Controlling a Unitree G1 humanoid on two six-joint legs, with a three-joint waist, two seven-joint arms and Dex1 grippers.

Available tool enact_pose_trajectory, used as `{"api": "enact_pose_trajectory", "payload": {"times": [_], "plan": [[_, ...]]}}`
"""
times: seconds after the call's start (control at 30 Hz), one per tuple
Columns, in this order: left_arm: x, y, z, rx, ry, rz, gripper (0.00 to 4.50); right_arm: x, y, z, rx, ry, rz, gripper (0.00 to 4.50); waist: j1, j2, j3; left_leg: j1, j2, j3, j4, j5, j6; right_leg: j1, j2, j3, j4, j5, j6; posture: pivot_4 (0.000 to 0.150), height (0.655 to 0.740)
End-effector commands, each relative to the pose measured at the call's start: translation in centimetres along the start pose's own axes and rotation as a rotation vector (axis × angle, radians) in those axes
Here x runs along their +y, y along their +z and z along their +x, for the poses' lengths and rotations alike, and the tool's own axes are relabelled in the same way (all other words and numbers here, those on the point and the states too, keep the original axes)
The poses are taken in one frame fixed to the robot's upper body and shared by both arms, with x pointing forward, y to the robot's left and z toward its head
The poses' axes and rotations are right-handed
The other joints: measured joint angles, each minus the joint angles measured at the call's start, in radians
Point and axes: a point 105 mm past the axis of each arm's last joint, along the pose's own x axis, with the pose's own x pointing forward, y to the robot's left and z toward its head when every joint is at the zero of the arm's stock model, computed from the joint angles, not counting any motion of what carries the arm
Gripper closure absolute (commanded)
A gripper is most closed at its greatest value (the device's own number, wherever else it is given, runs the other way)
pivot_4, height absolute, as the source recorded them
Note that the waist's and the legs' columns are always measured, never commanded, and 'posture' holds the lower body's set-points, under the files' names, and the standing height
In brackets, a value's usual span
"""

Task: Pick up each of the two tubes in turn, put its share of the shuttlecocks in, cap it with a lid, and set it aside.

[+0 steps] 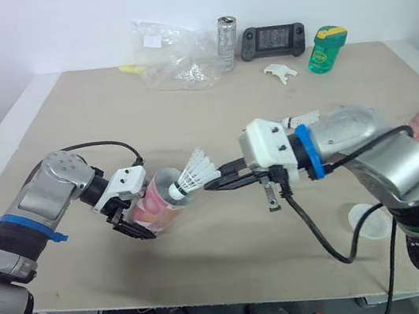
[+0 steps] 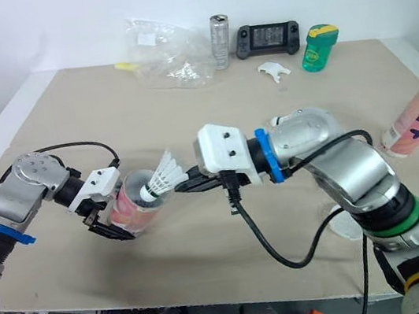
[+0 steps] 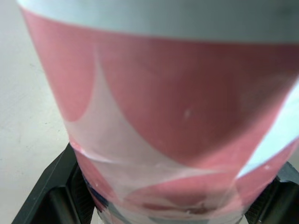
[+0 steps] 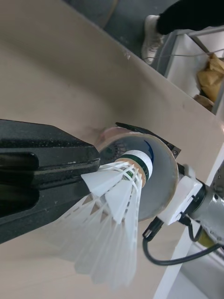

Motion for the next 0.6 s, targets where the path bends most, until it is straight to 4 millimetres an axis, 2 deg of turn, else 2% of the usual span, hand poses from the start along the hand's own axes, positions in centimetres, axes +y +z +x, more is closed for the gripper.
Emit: {"api": "enact_pose_trajectory", "payload": {"times": [0.03,0.07,0.1,0.17,0.23,0.27,0.3,0.4,0.47,0.5,0.6], "plan": [[0.0,0.1,-0.2,0.000,0.015,0.004,0.88,-0.8,0.3,1.0,0.035,0.019,-0.046,4.45,0.001,0.000,0.000,0.000,0.000,-0.001,0.000,0.000,0.000,0.000,0.000,0.000,0.001,0.000,-0.001,0.150,0.7394],[0.0,0.1,-0.2,-0.001,0.018,0.005,0.88,-1.0,0.3,1.1,0.041,0.024,-0.029,4.45,0.002,0.000,0.000,0.000,0.000,-0.001,0.000,0.000,0.000,0.000,0.000,0.000,0.001,0.000,-0.001,0.150,0.7394],[0.0,0.1,-0.2,-0.002,0.020,0.003,0.88,-1.1,0.4,1.1,0.038,0.028,-0.025,3.83,0.002,0.000,0.000,0.000,0.000,-0.001,0.000,0.000,0.000,-0.001,0.000,0.000,0.002,0.000,-0.001,0.150,0.7394],[-0.1,0.1,-0.2,-0.001,0.022,-0.001,0.88,-1.3,1.2,0.9,0.007,0.031,-0.012,2.98,0.002,0.000,0.000,-0.001,0.000,-0.001,0.000,0.000,0.000,-0.001,0.000,0.000,0.002,0.000,-0.002,0.150,0.7394],[-0.2,0.0,-0.2,-0.001,0.020,-0.007,0.88,-1.3,2.5,-0.3,-0.059,0.037,0.036,2.03,0.002,0.000,0.000,-0.001,0.000,0.000,0.000,0.000,0.000,-0.001,0.000,0.000,0.002,0.001,-0.003,0.150,0.7394],[-0.3,0.0,-0.2,-0.002,0.019,-0.008,0.88,-1.3,2.7,-0.7,-0.078,0.031,0.063,1.49,0.002,0.000,0.000,-0.001,0.000,-0.001,0.000,0.000,0.000,-0.001,0.000,0.000,0.002,0.001,-0.003,0.150,0.7394],[-0.3,0.0,-0.2,-0.002,0.019,-0.009,0.88,-1.3,2.4,-1.4,-0.072,0.022,0.086,1.14,0.002,0.000,0.000,-0.001,0.000,-0.001,0.000,0.000,0.000,-0.001,0.000,0.000,0.002,0.001,-0.004,0.150,0.7394],[-0.2,-0.1,-0.1,-0.005,0.028,-0.007,0.88,-2.0,0.0,-3.2,0.005,-0.096,0.144,1.14,0.004,-0.001,-0.001,-0.002,0.000,-0.002,0.000,0.000,0.000,-0.001,0.000,-0.001,0.002,0.001,-0.004,0.150,0.7394],[-0.3,-0.1,-0.1,-0.008,0.027,-0.009,0.88,-2.4,-1.9,-5.1,0.042,-0.215,0.211,1.14,0.004,-0.001,-0.001,-0.002,0.000,-0.001,0.000,0.000,0.000,-0.001,0.000,-0.001,0.002,0.000,-0.004,0.150,0.7394],[-0.4,-0.1,-0.1,-0.009,0.027,-0.011,0.88,-2.6,-2.9,-6.2,0.061,-0.277,0.246,1.14,0.004,-0.002,-0.001,-0.002,0.000,-0.002,0.000,0.000,0.000,-0.001,0.000,-0.001,0.002,0.001,-0.004,0.150,0.7394],[-0.4,-0.2,-0.1,-0.005,0.028,-0.015,0.88,-3.4,-7.0,-11.0,0.152,-0.562,0.357,1.14,0.004,-0.002,-0.001,-0.002,-0.001,-0.001,0.000,0.000,0.000,-0.001,0.000,-0.001,0.002,0.001,-0.004,0.150,0.7394]]}}
